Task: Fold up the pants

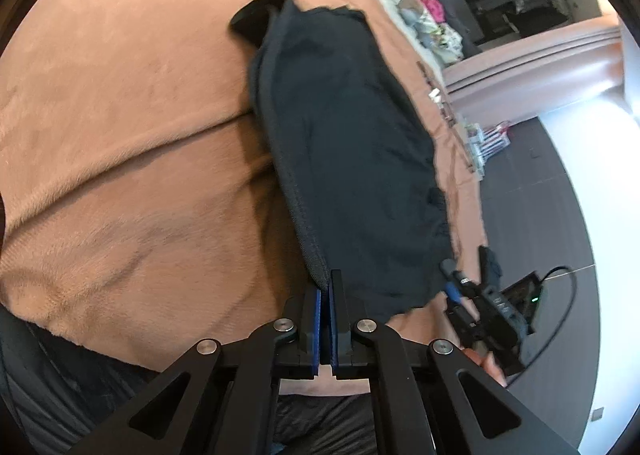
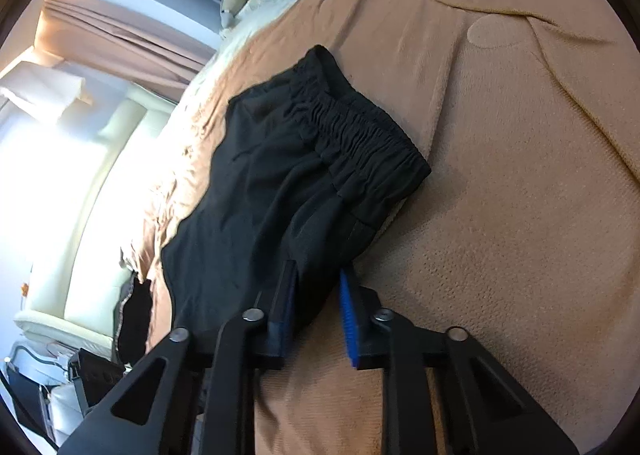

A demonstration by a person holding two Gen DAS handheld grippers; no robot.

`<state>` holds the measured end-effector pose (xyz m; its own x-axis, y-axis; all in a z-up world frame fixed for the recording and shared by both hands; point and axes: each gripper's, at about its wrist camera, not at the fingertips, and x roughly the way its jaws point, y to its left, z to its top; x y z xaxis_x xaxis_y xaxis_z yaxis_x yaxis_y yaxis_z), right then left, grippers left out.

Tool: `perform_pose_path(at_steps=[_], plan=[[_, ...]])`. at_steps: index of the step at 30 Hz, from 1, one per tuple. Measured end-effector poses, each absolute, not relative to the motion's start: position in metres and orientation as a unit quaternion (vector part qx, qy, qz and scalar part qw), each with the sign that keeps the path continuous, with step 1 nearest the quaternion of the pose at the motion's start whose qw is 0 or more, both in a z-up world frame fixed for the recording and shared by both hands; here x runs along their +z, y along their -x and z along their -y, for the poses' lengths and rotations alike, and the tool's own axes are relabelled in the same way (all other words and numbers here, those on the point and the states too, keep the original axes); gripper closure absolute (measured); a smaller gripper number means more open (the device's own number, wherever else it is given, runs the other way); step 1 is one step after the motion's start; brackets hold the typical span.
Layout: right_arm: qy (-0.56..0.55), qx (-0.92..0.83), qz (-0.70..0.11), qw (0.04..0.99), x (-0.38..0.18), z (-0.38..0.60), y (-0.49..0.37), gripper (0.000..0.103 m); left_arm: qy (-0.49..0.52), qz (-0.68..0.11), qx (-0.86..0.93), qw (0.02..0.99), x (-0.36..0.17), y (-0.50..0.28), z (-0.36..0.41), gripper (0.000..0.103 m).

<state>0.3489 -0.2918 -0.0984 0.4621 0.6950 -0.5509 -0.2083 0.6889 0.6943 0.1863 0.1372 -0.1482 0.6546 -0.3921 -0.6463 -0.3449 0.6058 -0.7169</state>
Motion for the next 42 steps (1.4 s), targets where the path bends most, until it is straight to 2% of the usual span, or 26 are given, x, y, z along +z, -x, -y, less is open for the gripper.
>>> perform_pose_path(at_steps=[2,5,17,29,42], plan=[[-0.283,0.281,-0.432,0.809,-0.098,0.294,-0.348,0.098,0.437,-0.406,-0.017,0.803,-0.138,-0.187,-0.137,0.1],[-0.281,0.283,-0.422,0.814,-0.094,0.292,-0.346,0.102,0.438,-0.39,-0.025,0.809,-0.123,-0.189,-0.138,0.1],[-0.293,0.302,-0.394,0.817,-0.071,0.281,-0.358,0.102,0.446,-0.346,-0.045,0.824,-0.077,-0.214,-0.157,0.1],[-0.295,0.312,-0.364,0.826,-0.04,0.248,-0.405,0.103,0.449,-0.316,-0.054,0.834,-0.031,-0.279,-0.191,0.101],[-0.303,0.302,-0.364,0.827,-0.022,0.209,-0.473,0.103,0.455,-0.326,-0.046,0.827,-0.022,-0.373,-0.236,0.1]])
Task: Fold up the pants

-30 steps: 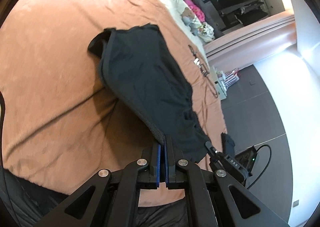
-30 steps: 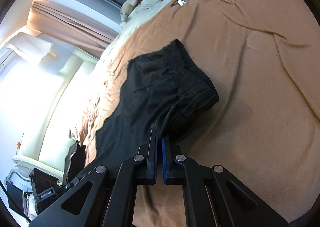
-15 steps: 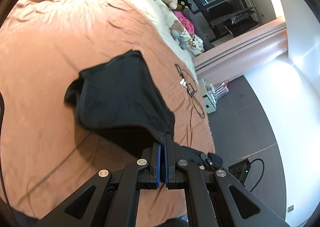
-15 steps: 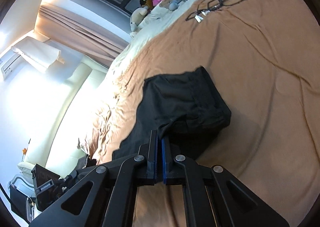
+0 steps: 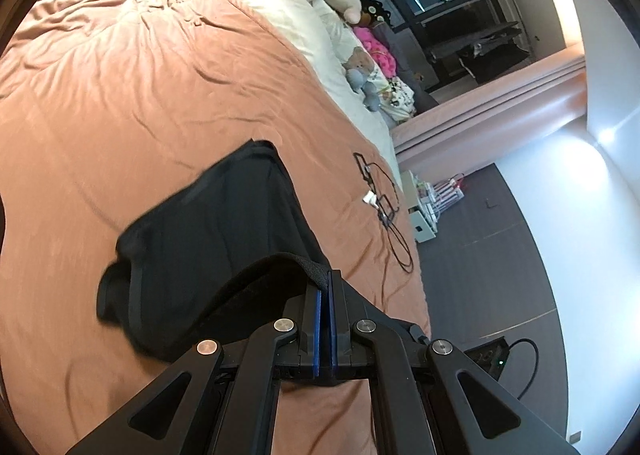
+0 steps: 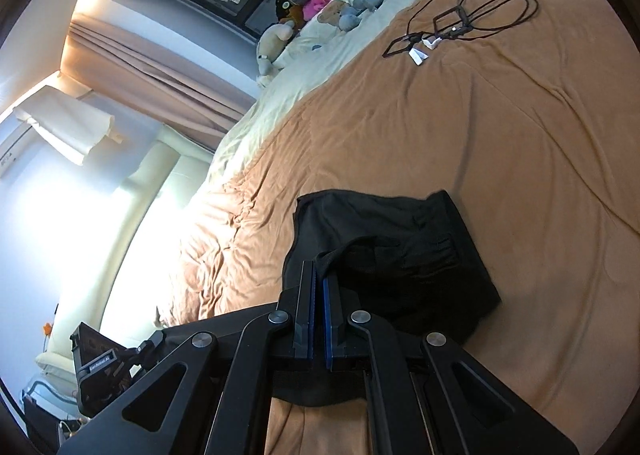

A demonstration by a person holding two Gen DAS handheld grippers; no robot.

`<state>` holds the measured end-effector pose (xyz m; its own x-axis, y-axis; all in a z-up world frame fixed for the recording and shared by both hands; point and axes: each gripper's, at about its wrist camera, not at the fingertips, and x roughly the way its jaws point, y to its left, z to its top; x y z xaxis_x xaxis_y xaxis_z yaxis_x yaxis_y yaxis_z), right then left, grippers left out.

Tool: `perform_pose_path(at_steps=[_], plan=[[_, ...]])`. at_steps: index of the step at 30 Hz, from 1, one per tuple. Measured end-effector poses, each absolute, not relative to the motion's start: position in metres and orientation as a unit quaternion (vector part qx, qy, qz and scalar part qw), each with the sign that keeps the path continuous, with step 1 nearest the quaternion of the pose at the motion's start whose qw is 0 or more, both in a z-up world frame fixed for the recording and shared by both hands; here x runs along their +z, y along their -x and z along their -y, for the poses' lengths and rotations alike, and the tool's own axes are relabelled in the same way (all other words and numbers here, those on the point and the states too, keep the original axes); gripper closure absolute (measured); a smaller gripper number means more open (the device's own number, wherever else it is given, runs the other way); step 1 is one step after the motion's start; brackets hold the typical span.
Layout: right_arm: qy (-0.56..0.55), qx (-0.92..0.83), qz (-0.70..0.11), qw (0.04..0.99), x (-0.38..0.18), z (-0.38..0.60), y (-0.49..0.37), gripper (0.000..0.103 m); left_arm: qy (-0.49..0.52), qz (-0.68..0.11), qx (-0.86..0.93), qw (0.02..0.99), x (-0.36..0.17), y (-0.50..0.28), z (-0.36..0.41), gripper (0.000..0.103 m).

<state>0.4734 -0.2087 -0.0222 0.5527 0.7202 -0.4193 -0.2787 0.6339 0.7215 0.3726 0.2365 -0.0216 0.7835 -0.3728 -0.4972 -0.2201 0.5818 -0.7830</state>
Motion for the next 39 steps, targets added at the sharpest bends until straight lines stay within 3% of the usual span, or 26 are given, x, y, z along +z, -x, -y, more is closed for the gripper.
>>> perform_pose_path(at_steps=[24,26,27,28,29,31,39], plan=[[-0.296,0.25,-0.437,0.812,-0.047,0.143,-0.598,0.101,0.384,-0.442,0.018,0.81,-0.106,-0.572,-0.27,0.1],[-0.285,0.258,-0.44,0.812,-0.043,0.141,-0.601,0.084,0.376,-0.451,0.025,0.809,-0.11,-0.574,-0.269,0.094],[-0.282,0.264,-0.435,0.813,-0.04,0.143,-0.602,0.074,0.372,-0.455,0.031,0.808,-0.111,-0.574,-0.269,0.082],[-0.281,0.268,-0.429,0.816,-0.037,0.144,-0.601,0.052,0.37,-0.457,0.039,0.808,-0.111,-0.573,-0.27,0.064],[-0.281,0.27,-0.422,0.819,-0.035,0.146,-0.6,0.035,0.37,-0.454,0.045,0.809,-0.11,-0.571,-0.271,0.056],[-0.267,0.269,-0.411,0.829,-0.028,0.148,-0.596,0.029,0.367,-0.441,0.051,0.818,-0.104,-0.563,-0.274,0.04],[-0.168,0.291,-0.402,0.852,-0.009,0.159,-0.574,0.029,0.295,-0.455,0.055,0.838,-0.093,-0.534,-0.267,0.038]])
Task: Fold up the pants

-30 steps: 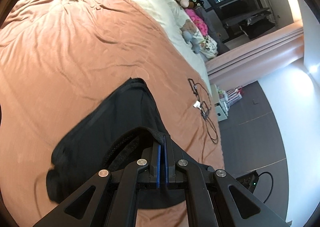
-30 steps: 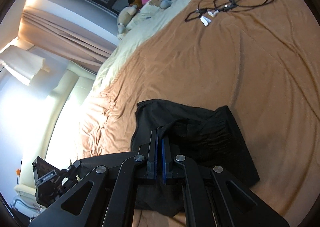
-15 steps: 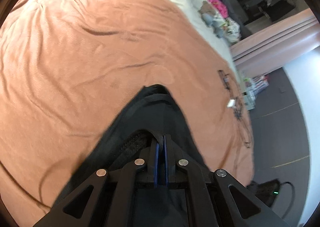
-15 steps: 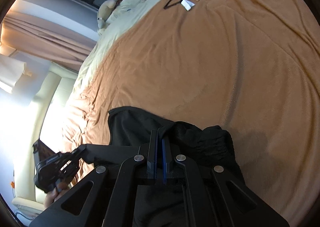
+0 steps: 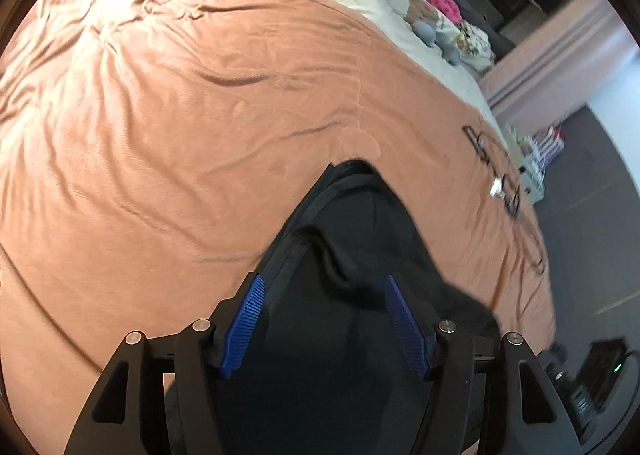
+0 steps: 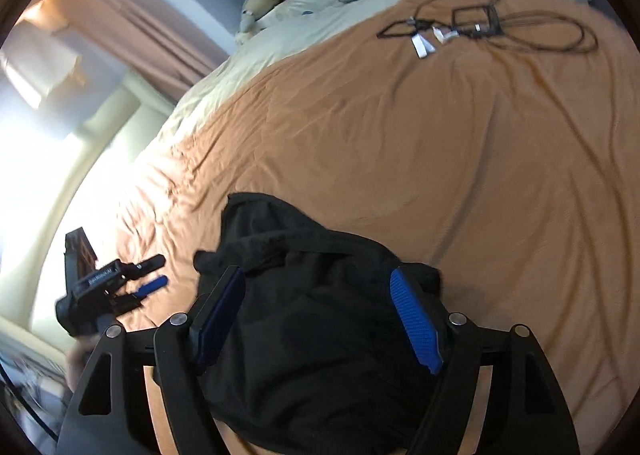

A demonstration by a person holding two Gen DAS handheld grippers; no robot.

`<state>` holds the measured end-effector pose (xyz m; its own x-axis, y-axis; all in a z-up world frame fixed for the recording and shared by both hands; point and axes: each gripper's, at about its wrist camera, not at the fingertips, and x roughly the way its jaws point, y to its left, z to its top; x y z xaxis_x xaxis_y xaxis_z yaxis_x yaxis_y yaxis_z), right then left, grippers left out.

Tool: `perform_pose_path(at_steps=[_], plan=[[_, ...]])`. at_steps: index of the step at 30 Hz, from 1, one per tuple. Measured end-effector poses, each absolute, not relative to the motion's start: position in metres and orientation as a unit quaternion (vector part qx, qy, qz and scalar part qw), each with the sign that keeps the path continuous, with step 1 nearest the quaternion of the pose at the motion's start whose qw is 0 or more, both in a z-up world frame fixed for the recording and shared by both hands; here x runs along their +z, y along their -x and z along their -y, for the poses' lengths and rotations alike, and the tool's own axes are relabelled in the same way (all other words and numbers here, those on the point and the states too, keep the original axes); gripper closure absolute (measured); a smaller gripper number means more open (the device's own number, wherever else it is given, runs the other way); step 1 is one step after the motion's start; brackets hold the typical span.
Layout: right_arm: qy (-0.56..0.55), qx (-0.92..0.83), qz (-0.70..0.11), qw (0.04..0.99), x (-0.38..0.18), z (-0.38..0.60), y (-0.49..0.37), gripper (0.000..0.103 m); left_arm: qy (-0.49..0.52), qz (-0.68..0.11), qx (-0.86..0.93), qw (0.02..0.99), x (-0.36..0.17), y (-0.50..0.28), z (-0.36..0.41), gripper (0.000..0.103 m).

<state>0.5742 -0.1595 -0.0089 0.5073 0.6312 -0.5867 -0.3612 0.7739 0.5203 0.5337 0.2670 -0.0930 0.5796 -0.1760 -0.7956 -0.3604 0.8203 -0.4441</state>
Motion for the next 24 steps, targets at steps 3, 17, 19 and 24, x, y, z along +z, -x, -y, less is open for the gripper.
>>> perform_pose_path(at_steps=[3,17,19,24], plan=[[-0.122,0.278,-0.405,0.862,-0.005,0.162,-0.565,0.029,0.261,-0.473,0.048,0.84,-0.094,-0.527,-0.26,0.038],[-0.018,0.255,-0.443,0.859,-0.014,0.136,-0.56,0.029,0.134,-0.541,0.029,0.83,-0.127,-0.527,-0.244,0.031],[-0.02,0.25,-0.447,0.859,-0.017,0.134,-0.564,0.029,0.128,-0.55,0.027,0.825,-0.136,-0.531,-0.246,0.031],[-0.024,0.239,-0.449,0.861,-0.022,0.134,-0.572,0.029,0.118,-0.554,0.021,0.824,-0.146,-0.545,-0.254,0.031]])
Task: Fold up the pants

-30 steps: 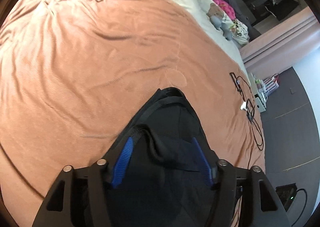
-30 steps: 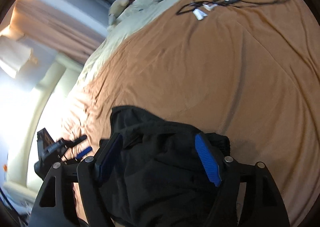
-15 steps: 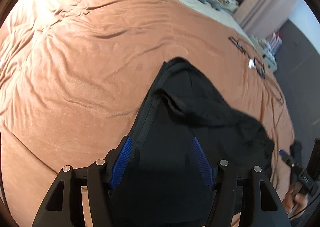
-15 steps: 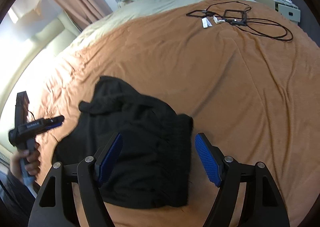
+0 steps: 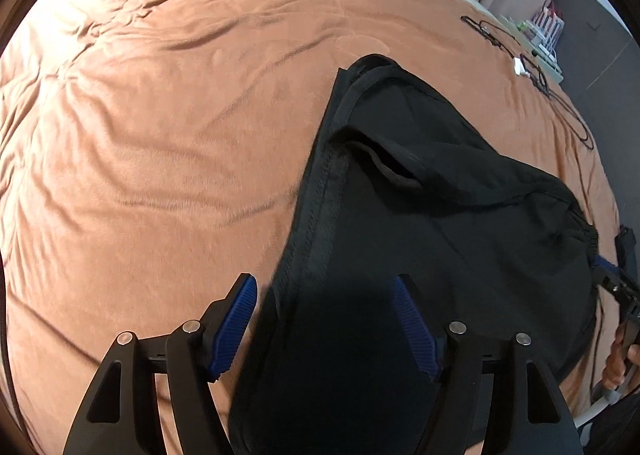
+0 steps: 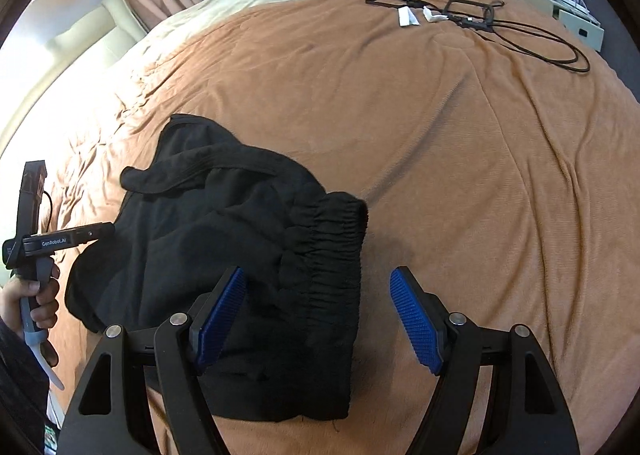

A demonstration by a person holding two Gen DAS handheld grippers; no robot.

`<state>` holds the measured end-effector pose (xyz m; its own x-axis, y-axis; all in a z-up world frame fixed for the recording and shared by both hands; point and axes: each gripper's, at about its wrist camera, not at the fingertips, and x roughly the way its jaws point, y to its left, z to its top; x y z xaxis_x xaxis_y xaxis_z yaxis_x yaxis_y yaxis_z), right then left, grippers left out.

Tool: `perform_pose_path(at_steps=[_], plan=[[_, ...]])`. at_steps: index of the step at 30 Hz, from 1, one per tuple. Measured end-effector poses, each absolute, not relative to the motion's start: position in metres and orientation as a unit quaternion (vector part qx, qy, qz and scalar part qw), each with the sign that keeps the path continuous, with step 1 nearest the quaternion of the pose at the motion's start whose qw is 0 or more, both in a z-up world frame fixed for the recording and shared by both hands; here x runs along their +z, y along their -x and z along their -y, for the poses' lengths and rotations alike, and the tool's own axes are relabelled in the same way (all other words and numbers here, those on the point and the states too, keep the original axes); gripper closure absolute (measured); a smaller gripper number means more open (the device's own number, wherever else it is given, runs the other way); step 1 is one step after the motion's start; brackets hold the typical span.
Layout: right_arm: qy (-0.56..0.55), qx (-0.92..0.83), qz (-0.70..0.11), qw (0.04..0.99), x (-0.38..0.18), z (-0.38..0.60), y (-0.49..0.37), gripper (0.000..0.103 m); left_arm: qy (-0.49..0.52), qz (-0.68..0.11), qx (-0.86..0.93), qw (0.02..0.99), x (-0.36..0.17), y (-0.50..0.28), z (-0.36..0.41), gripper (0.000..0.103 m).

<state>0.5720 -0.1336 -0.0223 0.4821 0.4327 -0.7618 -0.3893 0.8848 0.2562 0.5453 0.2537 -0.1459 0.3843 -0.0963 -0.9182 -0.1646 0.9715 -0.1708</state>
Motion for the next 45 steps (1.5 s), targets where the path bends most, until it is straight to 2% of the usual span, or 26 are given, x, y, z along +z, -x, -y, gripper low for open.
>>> perform_pose_path(at_steps=[20,21,23,28,29,30,32,33,41,42,43,44,45], plan=[[-0.021,0.216,-0.454,0.864,-0.029,0.126,-0.591,0.029,-0.003,-0.544,0.002,0.839,-0.149,-0.621,-0.231,0.031],[-0.02,0.217,-0.454,0.864,-0.029,0.126,-0.593,0.031,-0.007,-0.542,0.003,0.84,-0.149,-0.625,-0.229,0.031],[-0.02,0.218,-0.457,0.862,-0.031,0.124,-0.598,0.042,-0.016,-0.535,0.003,0.845,-0.147,-0.633,-0.228,0.031],[-0.028,0.224,-0.457,0.861,-0.032,0.124,-0.608,0.044,-0.052,-0.52,-0.014,0.853,-0.145,-0.645,-0.22,0.031],[-0.029,0.225,-0.456,0.86,-0.032,0.125,-0.61,0.048,-0.056,-0.518,-0.014,0.854,-0.145,-0.647,-0.218,0.031],[-0.03,0.229,-0.455,0.86,-0.033,0.124,-0.61,0.051,-0.056,-0.515,-0.017,0.855,-0.145,-0.649,-0.217,0.034],[-0.031,0.235,-0.459,0.856,-0.035,0.124,-0.611,0.064,-0.054,-0.517,-0.023,0.854,-0.147,-0.652,-0.216,0.047],[-0.03,0.236,-0.46,0.856,-0.036,0.123,-0.611,0.064,-0.05,-0.521,-0.028,0.852,-0.148,-0.653,-0.215,0.052],[-0.021,0.241,-0.459,0.855,-0.038,0.121,-0.613,0.064,-0.074,-0.546,-0.04,0.834,-0.164,-0.663,-0.197,0.053],[-0.019,0.24,-0.461,0.854,-0.039,0.119,-0.614,0.064,-0.066,-0.544,-0.04,0.835,-0.164,-0.663,-0.197,0.071],[-0.017,0.238,-0.463,0.853,-0.041,0.118,-0.615,0.066,-0.056,-0.546,-0.045,0.835,-0.163,-0.664,-0.197,0.097],[-0.015,0.235,-0.464,0.854,-0.042,0.118,-0.615,0.075,-0.05,-0.548,-0.048,0.834,-0.161,-0.665,-0.196,0.097],[-0.014,0.232,-0.464,0.855,-0.041,0.117,-0.615,0.077,-0.056,-0.54,-0.041,0.839,-0.157,-0.664,-0.195,0.097]])
